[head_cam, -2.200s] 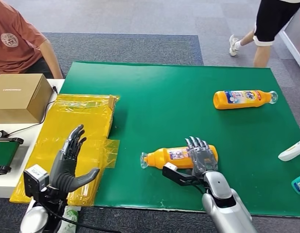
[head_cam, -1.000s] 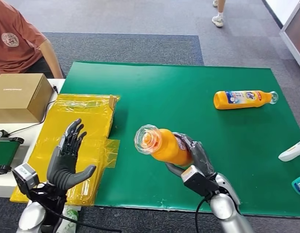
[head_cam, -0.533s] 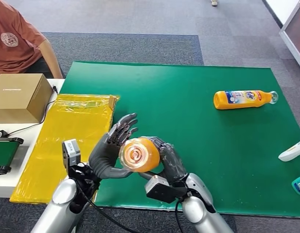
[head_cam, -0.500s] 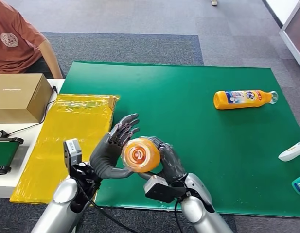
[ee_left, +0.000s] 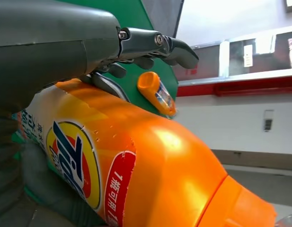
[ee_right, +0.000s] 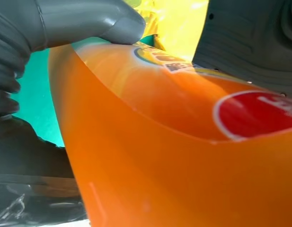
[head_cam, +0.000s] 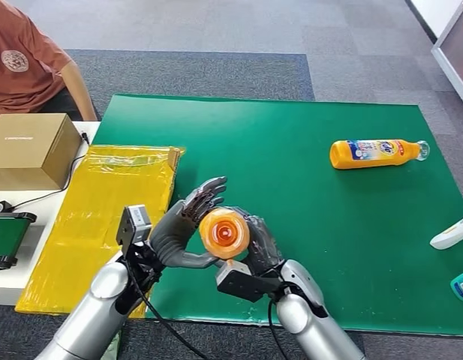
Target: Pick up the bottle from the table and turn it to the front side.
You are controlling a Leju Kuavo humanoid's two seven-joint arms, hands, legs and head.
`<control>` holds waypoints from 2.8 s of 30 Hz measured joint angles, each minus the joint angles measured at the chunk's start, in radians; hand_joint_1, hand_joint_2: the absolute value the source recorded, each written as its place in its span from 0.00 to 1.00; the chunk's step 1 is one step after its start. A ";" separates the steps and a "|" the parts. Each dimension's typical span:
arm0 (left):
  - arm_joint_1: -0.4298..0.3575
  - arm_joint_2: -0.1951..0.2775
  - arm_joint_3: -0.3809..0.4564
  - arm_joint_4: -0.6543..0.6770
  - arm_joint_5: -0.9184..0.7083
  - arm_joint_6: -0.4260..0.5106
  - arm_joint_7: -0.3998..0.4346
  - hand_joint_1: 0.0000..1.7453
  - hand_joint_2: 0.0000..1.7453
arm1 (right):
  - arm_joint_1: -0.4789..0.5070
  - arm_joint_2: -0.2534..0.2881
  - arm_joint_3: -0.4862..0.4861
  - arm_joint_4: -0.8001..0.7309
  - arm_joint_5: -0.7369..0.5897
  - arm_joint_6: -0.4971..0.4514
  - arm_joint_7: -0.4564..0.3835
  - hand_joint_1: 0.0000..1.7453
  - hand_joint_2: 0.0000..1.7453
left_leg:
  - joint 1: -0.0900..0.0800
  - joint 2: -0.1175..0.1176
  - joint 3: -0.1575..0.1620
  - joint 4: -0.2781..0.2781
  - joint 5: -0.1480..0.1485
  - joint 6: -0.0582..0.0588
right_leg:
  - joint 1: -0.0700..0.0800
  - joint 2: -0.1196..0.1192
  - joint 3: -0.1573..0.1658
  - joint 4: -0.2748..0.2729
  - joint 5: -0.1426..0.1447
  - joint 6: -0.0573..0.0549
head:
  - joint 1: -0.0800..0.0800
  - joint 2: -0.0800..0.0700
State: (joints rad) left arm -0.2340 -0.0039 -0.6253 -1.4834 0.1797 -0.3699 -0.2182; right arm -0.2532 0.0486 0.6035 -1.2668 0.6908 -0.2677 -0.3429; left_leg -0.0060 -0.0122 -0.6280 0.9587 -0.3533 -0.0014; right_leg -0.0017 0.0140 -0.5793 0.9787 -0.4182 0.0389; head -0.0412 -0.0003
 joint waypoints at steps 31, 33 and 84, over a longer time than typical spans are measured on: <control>-0.047 0.098 -0.069 0.013 -0.237 0.096 -0.002 1.00 1.00 | -0.038 0.001 0.035 0.086 0.100 -0.039 0.048 0.84 1.00 | 0.000 0.000 0.000 0.000 0.000 -0.001 | 0.000 0.000 0.000 0.000 0.000 0.000 | 0.000 0.000; -0.030 0.094 -0.059 0.000 -0.242 0.100 -0.009 0.97 1.00 | -0.038 0.001 0.035 0.089 0.099 -0.032 0.051 0.34 1.00 | 0.000 0.000 0.000 0.000 0.000 -0.001 | 0.000 0.000 -0.001 0.000 0.000 0.000 | 0.000 0.000; 0.146 0.019 0.267 0.256 -1.543 0.865 0.255 0.61 1.00 | 0.093 0.002 -0.266 -0.304 -0.116 0.069 0.067 0.00 1.00 | 0.000 0.000 -0.001 0.000 0.000 -0.001 | 0.000 0.000 -0.001 0.000 0.000 -0.001 | 0.000 0.000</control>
State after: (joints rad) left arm -0.0885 0.0150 -0.3586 -1.2273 -1.3635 0.4949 0.0368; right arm -0.1604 0.0502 0.3374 -1.5704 0.5747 -0.1986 -0.2760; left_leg -0.0057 -0.0118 -0.6288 0.9587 -0.3528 -0.0022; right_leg -0.0015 0.0139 -0.5806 0.9789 -0.4184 0.0382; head -0.0412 -0.0003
